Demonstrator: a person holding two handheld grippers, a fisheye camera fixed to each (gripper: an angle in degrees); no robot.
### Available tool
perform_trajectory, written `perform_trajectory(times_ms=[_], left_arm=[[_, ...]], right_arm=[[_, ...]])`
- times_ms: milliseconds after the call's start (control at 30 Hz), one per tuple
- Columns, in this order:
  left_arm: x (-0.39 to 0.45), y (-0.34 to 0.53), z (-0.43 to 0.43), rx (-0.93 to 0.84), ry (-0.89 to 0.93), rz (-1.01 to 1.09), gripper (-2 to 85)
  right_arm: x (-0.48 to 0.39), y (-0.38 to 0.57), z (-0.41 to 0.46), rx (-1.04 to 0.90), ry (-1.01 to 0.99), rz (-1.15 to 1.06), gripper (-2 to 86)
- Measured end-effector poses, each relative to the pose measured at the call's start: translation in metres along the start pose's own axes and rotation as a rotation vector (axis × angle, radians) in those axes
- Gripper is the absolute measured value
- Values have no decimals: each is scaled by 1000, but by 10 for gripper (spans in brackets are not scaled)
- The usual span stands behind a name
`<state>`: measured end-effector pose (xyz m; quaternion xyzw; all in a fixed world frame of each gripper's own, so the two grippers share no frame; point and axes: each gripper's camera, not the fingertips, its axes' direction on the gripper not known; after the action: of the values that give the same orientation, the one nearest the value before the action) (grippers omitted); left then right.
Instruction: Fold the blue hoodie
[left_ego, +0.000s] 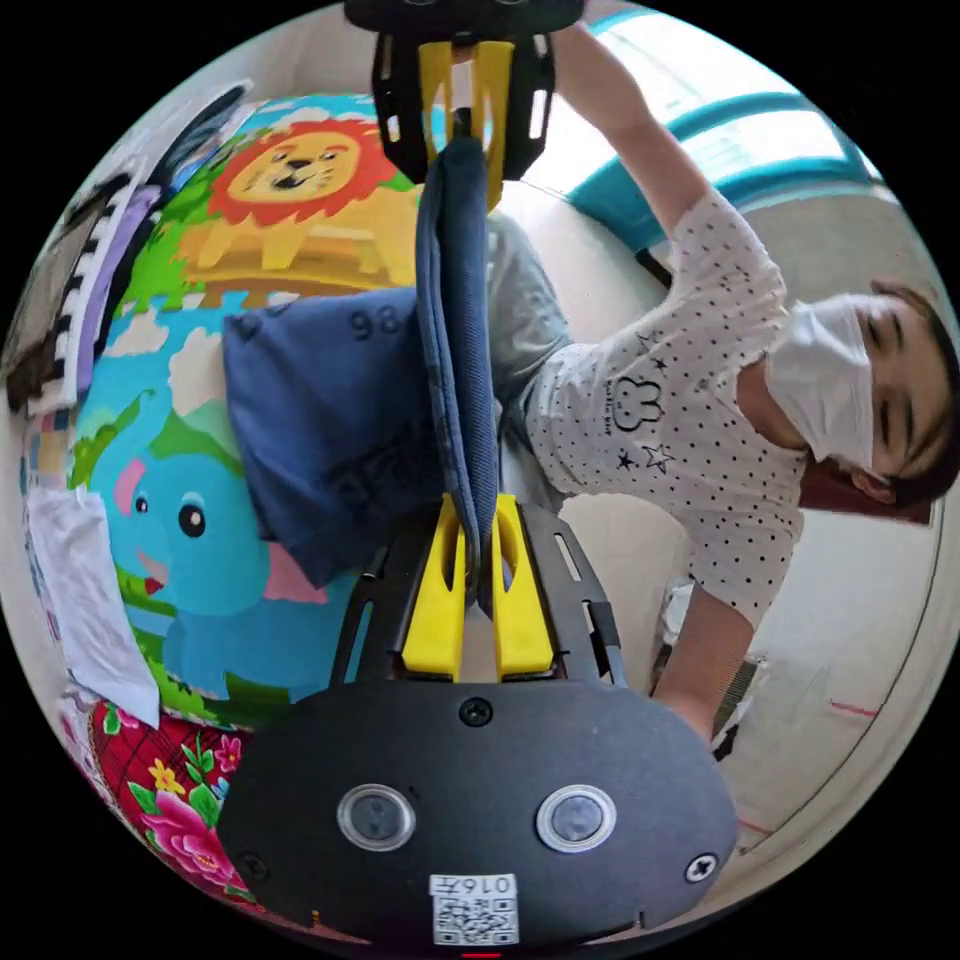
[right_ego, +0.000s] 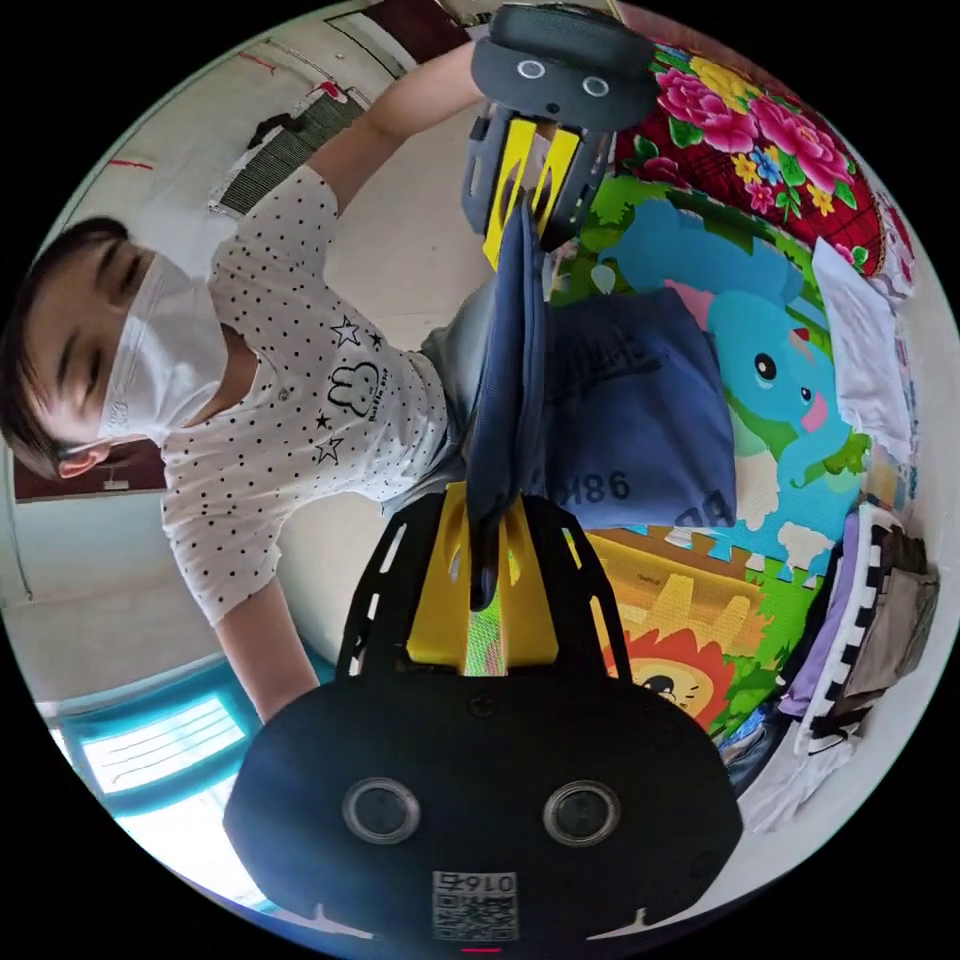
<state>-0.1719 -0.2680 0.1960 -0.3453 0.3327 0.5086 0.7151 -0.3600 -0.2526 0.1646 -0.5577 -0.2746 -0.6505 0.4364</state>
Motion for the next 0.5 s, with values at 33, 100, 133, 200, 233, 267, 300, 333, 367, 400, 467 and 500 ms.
perform_trajectory(times_ms=[33,100,133,200,233,267,300,333,367,400,467,500], left_arm=[[-39,1,4,-8,36,-70,12],[-93,4,17,-6,100,-142,11],[-125,6,29,1,155,-180,10],[-163,9,50,13,230,-216,8],[-183,13,61,35,265,-226,7],[-199,20,68,67,297,-242,7],[-206,23,70,87,318,-243,7],[-217,30,71,128,358,-245,7],[-222,37,69,167,378,-232,7],[-223,40,66,183,379,-219,7],[-221,48,53,208,349,-174,8],[-220,50,50,206,332,-167,9]], right_arm=[[38,-3,-6,-15,-13,47,25],[96,-8,-7,-27,-49,133,28],[132,-11,-2,-42,-83,188,31],[178,-16,11,-69,-146,240,36],[204,-18,21,-87,-205,273,39],[216,-18,26,-96,-240,284,41],[235,-18,34,-105,-311,301,44],[249,-14,38,-103,-363,305,46],[255,-12,39,-95,-382,303,47],[261,-6,36,-74,-404,291,47],[262,3,25,-32,-398,245,47],[260,8,16,-9,-376,219,47]])
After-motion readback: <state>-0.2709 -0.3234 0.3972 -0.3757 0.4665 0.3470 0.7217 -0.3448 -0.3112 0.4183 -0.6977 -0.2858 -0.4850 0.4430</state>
